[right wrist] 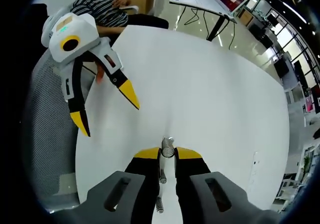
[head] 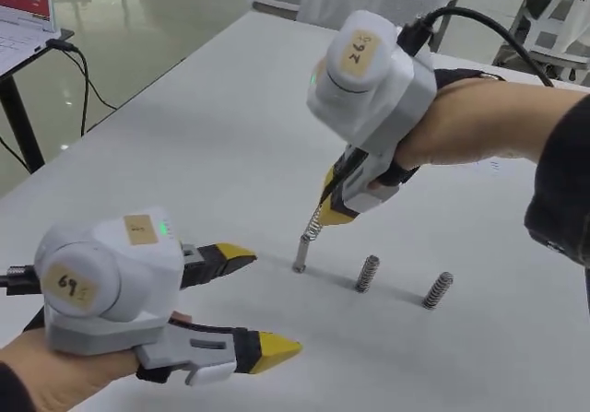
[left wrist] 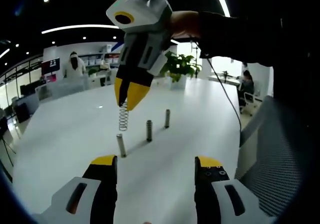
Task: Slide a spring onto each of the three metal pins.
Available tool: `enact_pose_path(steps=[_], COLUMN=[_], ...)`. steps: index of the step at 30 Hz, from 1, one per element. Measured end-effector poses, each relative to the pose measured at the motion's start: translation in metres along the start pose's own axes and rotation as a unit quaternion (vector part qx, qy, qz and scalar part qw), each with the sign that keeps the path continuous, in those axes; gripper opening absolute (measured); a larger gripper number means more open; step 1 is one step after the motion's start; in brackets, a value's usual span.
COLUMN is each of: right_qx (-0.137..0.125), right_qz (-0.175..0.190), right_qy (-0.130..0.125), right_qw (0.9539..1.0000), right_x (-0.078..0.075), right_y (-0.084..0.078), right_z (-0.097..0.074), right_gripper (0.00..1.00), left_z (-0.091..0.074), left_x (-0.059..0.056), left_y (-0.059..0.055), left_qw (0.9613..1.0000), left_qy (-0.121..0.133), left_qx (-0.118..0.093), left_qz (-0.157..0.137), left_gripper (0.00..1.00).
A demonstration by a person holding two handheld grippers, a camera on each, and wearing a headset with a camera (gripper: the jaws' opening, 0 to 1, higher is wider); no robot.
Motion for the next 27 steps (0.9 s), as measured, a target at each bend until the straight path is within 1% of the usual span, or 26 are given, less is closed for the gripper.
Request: enact_pose_path(steps=[7,19,27], right_qx=[0.007,0.016,0.02], right_qz=[0.0,-0.005,-0.003], right_qy=[0.002,0.009,0.013], right_qw=[1.0,0.9998,0.9997], right_x=[-0.005,-0.007,-0.009], right_y=[0.0,0.001,0.0], right_z=[0.007,0.016,0.018], right_gripper=[0.08,0.08,0.08], left_z=[0.0,0.001,0.001], left_x=[0.0,0.0,0.0], left_y=[0.0,-0.001,0.0], left_qw=[1.0,1.0,1.0], left_qy=[-0.001,-0.003,-0.003], left_qx=[0.0,0.001,0.001], left_qz=[-0.001,-0.002,-0.003], left_gripper=[0.58,0.57,0.57])
Point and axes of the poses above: the centre of the closed fingertips' face, and the gripper's own axes: z roughly forward along the fingers, x roughly to its left, y roughly out of its top, the point moved 9 cm from there along -z, roughly backward along the fingers, and after that the axes turned 3 degrees about z, right-handed, at the moved point
